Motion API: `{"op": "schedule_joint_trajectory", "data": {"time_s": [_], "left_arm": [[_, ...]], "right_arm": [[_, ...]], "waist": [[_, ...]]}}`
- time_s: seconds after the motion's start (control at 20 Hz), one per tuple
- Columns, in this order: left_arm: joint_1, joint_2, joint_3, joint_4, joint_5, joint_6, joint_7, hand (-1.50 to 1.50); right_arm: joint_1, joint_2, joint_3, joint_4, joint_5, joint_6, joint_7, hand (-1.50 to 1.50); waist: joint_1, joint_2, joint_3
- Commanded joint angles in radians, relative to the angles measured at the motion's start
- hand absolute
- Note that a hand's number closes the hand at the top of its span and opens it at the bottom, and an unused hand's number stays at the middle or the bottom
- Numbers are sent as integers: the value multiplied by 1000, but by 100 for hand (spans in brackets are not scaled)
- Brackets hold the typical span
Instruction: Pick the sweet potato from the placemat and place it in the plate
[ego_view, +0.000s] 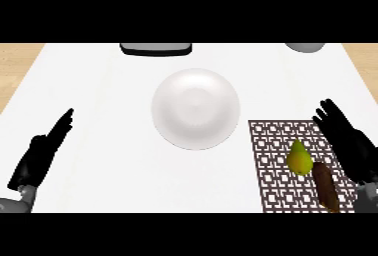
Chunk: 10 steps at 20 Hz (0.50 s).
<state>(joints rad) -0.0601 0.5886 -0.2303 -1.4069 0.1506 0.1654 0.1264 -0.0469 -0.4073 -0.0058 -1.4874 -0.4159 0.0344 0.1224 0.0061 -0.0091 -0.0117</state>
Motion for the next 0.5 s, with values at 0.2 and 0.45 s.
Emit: {"op": "schedule_joint_trajectory", "data": {"time_s": [0.2,0.45], "left_arm": [[78,6,74,-43,-83,93,-215,0],[109,-20,72,-42,-64,103,-202,0]], "right_arm": [[-10,78,-45,-228,119,-222,-108,-150],[102,14,-86,-283,504,-507,-305,-150]], "waist": [[-1,-2,10],[-38,-11,8]]}}
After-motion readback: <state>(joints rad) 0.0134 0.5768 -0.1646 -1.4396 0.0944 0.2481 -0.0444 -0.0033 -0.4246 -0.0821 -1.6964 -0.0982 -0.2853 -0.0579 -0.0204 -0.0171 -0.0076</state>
